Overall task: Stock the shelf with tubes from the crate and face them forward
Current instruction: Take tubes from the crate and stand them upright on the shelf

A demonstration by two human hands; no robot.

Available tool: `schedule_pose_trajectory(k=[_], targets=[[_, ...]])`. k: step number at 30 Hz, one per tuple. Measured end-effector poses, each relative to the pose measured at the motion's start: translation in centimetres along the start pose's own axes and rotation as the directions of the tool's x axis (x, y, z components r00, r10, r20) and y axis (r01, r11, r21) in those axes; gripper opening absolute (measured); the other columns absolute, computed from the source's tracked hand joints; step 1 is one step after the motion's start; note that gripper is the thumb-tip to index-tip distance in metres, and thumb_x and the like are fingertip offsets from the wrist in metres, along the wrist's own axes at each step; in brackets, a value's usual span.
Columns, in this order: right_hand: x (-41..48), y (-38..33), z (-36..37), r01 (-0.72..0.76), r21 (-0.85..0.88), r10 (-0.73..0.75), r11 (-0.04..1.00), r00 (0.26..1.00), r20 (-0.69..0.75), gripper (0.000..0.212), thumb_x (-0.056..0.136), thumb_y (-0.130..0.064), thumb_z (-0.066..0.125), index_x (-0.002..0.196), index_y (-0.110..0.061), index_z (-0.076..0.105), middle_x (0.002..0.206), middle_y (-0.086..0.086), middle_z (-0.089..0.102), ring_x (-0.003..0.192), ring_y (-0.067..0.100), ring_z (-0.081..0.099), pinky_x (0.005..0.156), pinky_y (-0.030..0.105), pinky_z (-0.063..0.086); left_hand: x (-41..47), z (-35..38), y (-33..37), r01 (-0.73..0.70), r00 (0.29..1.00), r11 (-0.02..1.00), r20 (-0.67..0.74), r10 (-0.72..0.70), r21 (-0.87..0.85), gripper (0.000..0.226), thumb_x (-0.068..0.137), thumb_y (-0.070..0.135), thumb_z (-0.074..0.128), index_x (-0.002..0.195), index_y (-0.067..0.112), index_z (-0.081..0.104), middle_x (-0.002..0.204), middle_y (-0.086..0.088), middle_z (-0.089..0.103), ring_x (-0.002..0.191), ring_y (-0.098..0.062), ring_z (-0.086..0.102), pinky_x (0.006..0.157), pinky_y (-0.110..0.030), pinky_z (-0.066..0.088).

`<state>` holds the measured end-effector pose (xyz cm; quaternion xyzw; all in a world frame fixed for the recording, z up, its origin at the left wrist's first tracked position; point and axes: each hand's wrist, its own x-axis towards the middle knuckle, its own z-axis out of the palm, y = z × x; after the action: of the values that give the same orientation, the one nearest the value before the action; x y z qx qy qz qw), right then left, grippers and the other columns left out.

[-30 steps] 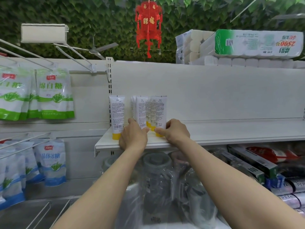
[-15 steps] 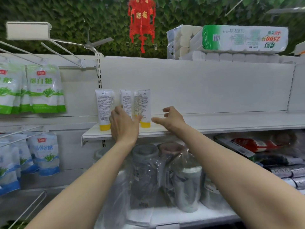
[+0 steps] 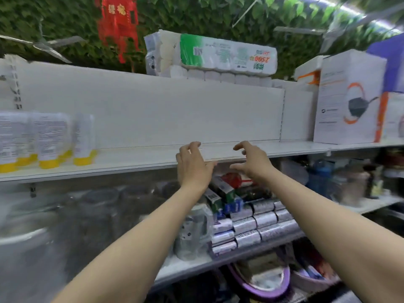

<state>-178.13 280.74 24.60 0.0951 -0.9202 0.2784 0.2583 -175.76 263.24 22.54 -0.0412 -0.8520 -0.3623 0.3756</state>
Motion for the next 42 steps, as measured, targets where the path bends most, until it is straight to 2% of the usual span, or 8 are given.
schedule_pose_trajectory(k=[6, 11, 19, 24, 27, 33, 35, 42], targets=[[-4.2, 15.0, -6.9, -0.133, -0.312, 0.154, 0.941, 0.987, 0.045, 0.062, 0.074, -0.037, 0.08, 0.128, -0.032, 0.049, 0.122, 0.008, 0.054, 0.115, 0.029, 0.05, 0.094, 0.039, 0.047, -5.9, 13.1, 7.9, 0.024, 0.971, 0.997, 0.237, -0.005, -0.078, 0.061, 0.079, 0.034, 0.077, 0.13, 0.024, 0.046, 0.13, -0.009, 0.042, 0.122, -0.029, 0.041, 0.095, -0.037, 0.042], [-8.2, 24.6, -10.7, -0.19, -0.429, 0.243, 0.883, 0.967, 0.072, 0.061, 0.073, -0.033, 0.078, 0.127, -0.032, 0.049, 0.119, 0.009, 0.05, 0.116, 0.03, 0.046, 0.088, 0.038, 0.046, -10.5, 21.7, 12.4, 0.035, 0.919, 0.996, 0.394, -0.001, -0.079, 0.057, 0.079, 0.031, 0.077, 0.128, 0.023, 0.048, 0.129, -0.01, 0.044, 0.118, -0.03, 0.041, 0.096, -0.039, 0.041], [-12.6, 38.1, -12.9, -0.349, -0.433, 0.424, 0.831, 0.901, 0.087, 0.062, 0.073, -0.03, 0.082, 0.127, -0.034, 0.051, 0.125, 0.005, 0.046, 0.121, 0.028, 0.04, 0.093, 0.041, 0.046, -15.4, 34.1, 17.0, -0.001, 0.82, 0.993, 0.568, 0.069, -0.118, 0.06, 0.077, 0.03, 0.078, 0.128, 0.023, 0.049, 0.132, -0.009, 0.042, 0.123, -0.03, 0.041, 0.099, -0.04, 0.042], [-12.8, 47.3, -12.9, -0.39, -0.491, 0.498, 0.779, 0.861, 0.107, 0.059, 0.074, -0.031, 0.08, 0.126, -0.03, 0.051, 0.113, 0.006, 0.045, 0.114, 0.03, 0.043, 0.087, 0.038, 0.044, -17.1, 44.0, 18.8, -0.022, 0.757, 0.995, 0.648, 0.082, -0.099, 0.058, 0.076, 0.033, 0.078, 0.126, 0.022, 0.05, 0.135, -0.012, 0.042, 0.124, -0.032, 0.04, 0.099, -0.04, 0.041], [-12.5, 53.9, -12.0, -0.423, -0.505, 0.552, 0.752, 0.823, 0.135, 0.055, 0.074, -0.031, 0.079, 0.122, -0.03, 0.053, 0.118, 0.009, 0.046, 0.109, 0.03, 0.047, 0.077, 0.033, 0.041, -19.0, 51.0, 19.0, 0.019, 0.693, 0.997, 0.72, 0.045, -0.081, 0.058, 0.078, 0.032, 0.076, 0.128, 0.023, 0.049, 0.134, -0.01, 0.041, 0.123, -0.032, 0.04, 0.094, -0.039, 0.042], [-11.5, 67.7, -8.2, -0.483, -0.53, 0.677, 0.697, 0.687, 0.264, 0.056, 0.076, -0.036, 0.08, 0.124, -0.024, 0.054, 0.125, 0.013, 0.051, 0.117, 0.031, 0.048, 0.088, 0.035, 0.045, -22.6, 64.8, 18.0, 0.139, 0.532, 0.989, 0.838, -0.123, 0.057, 0.063, 0.078, 0.037, 0.076, 0.131, 0.018, 0.046, 0.13, -0.012, 0.043, 0.121, -0.033, 0.042, 0.092, -0.042, 0.043], [-11.9, 71.5, -6.6, -0.506, -0.525, 0.712, 0.685, 0.617, 0.334, 0.056, 0.077, -0.035, 0.08, 0.125, -0.02, 0.055, 0.126, 0.013, 0.052, 0.116, 0.032, 0.049, 0.085, 0.034, 0.042, -24.1, 68.4, 17.1, 0.156, 0.459, 0.981, 0.871, -0.173, 0.112, 0.073, 0.076, 0.036, 0.078, 0.137, 0.017, 0.043, 0.133, -0.015, 0.043, 0.124, -0.034, 0.041, 0.098, -0.044, 0.042], [-16.7, 81.3, -1.2, -0.634, -0.455, 0.759, 0.625, 0.357, 0.544, 0.048, 0.081, -0.038, 0.077, 0.122, -0.019, 0.06, 0.125, 0.009, 0.059, 0.112, 0.028, 0.057, 0.089, 0.032, 0.044, -31.1, 75.3, 13.9, 0.241, 0.187, 0.911, 0.905, -0.381, 0.334, 0.062, 0.078, 0.039, 0.077, 0.129, 0.017, 0.048, 0.131, -0.012, 0.045, 0.124, -0.032, 0.042, 0.097, -0.04, 0.041]])
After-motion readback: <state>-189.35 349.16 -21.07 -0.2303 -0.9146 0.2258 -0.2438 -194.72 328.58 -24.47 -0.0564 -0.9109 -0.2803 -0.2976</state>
